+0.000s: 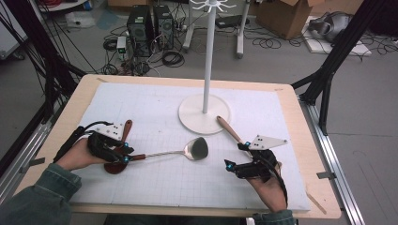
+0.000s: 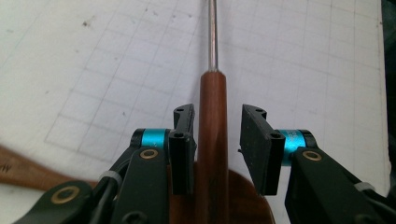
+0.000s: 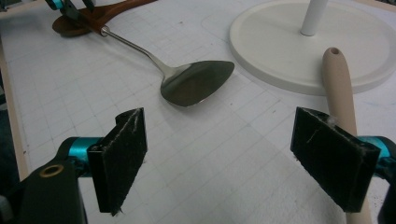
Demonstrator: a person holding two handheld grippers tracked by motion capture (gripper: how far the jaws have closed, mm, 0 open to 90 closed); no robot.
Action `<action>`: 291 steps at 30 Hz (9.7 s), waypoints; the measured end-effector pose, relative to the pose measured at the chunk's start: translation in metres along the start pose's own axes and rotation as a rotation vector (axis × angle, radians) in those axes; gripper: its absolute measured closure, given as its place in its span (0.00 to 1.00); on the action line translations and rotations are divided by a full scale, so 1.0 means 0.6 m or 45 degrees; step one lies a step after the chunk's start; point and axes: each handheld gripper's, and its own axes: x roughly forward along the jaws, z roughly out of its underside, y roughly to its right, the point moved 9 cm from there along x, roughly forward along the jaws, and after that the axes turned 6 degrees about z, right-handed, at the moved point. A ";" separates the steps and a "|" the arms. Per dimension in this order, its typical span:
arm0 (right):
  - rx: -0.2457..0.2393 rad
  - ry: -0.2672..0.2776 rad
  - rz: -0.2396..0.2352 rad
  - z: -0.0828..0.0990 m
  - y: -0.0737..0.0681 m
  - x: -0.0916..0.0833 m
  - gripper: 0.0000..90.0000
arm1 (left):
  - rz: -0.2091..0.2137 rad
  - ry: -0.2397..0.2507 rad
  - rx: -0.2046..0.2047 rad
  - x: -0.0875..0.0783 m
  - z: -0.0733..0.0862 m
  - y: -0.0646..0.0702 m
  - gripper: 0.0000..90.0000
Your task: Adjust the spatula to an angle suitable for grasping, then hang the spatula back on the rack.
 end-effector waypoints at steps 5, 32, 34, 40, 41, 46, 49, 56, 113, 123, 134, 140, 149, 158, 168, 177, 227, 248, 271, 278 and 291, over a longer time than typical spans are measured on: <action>-0.002 0.000 0.000 0.000 0.000 0.000 0.20 | -0.019 0.008 -0.020 -0.008 0.020 0.000 0.72; -0.001 0.000 -0.012 0.000 -0.002 0.005 0.20 | 0.047 -0.025 -0.069 0.001 0.062 -0.006 0.79; 0.002 -0.004 -0.019 -0.001 -0.002 0.007 0.20 | 0.055 -0.021 -0.069 0.000 0.061 -0.005 0.79; 0.008 -0.021 -0.014 -0.002 0.001 0.010 0.20 | 0.072 -0.002 -0.049 -0.009 0.054 0.002 0.80; -0.005 -0.028 -0.003 -0.004 -0.001 0.010 0.20 | 0.067 -0.009 -0.045 -0.012 0.054 0.002 0.80; -0.056 -0.019 -0.025 -0.019 -0.016 0.007 0.20 | 0.062 0.017 -0.051 -0.014 0.049 0.005 0.80; -0.057 -0.002 -0.039 -0.027 -0.020 0.007 0.20 | 0.060 0.026 -0.044 -0.020 0.045 0.005 0.80; -0.059 0.021 -0.085 -0.047 -0.032 0.013 0.20 | 0.056 0.027 -0.040 -0.027 0.038 0.006 0.81; -0.262 -0.185 -0.455 -0.059 -0.146 0.163 0.54 | 0.193 0.051 0.162 -0.003 -0.104 0.053 0.80; -0.301 -0.246 -0.539 -0.048 -0.159 0.179 0.72 | 0.206 0.048 0.179 0.007 -0.118 0.058 0.80; -0.316 -0.242 -0.597 -0.048 -0.165 0.186 0.87 | 0.218 0.058 0.172 0.011 -0.127 0.061 0.80; -0.358 -0.230 -0.614 -0.049 -0.166 0.183 0.90 | 0.220 0.094 0.141 0.008 -0.132 0.059 0.74; -0.369 -0.195 -0.636 -0.055 -0.170 0.176 0.94 | 0.167 0.183 0.065 -0.011 -0.128 0.044 0.52; -0.344 -0.157 -0.624 -0.064 -0.169 0.165 0.94 | 0.105 0.288 -0.019 -0.036 -0.123 0.028 0.46; -0.285 -0.074 -0.576 -0.099 -0.172 0.158 0.94 | 0.101 0.328 -0.047 -0.028 -0.137 0.029 0.51; -0.222 -0.010 -0.519 -0.139 -0.176 0.164 0.94 | 0.103 0.402 -0.051 -0.037 -0.163 0.033 0.58; -0.125 0.009 -0.573 -0.166 -0.190 0.172 0.93 | 0.061 0.635 -0.183 -0.067 -0.230 0.030 0.69; -0.106 0.131 -0.639 -0.202 -0.207 0.149 0.90 | 0.191 0.704 -0.098 -0.085 -0.276 0.064 0.81; -0.093 0.200 -0.577 -0.224 -0.210 0.139 0.91 | 0.127 0.714 -0.058 -0.101 -0.303 0.072 0.81; -0.109 0.222 -0.609 -0.231 -0.208 0.133 0.92 | 0.140 0.708 -0.037 -0.100 -0.305 0.076 0.81; -0.077 0.239 -0.547 -0.233 -0.192 0.128 0.93 | 0.043 0.695 -0.044 -0.110 -0.285 0.070 0.63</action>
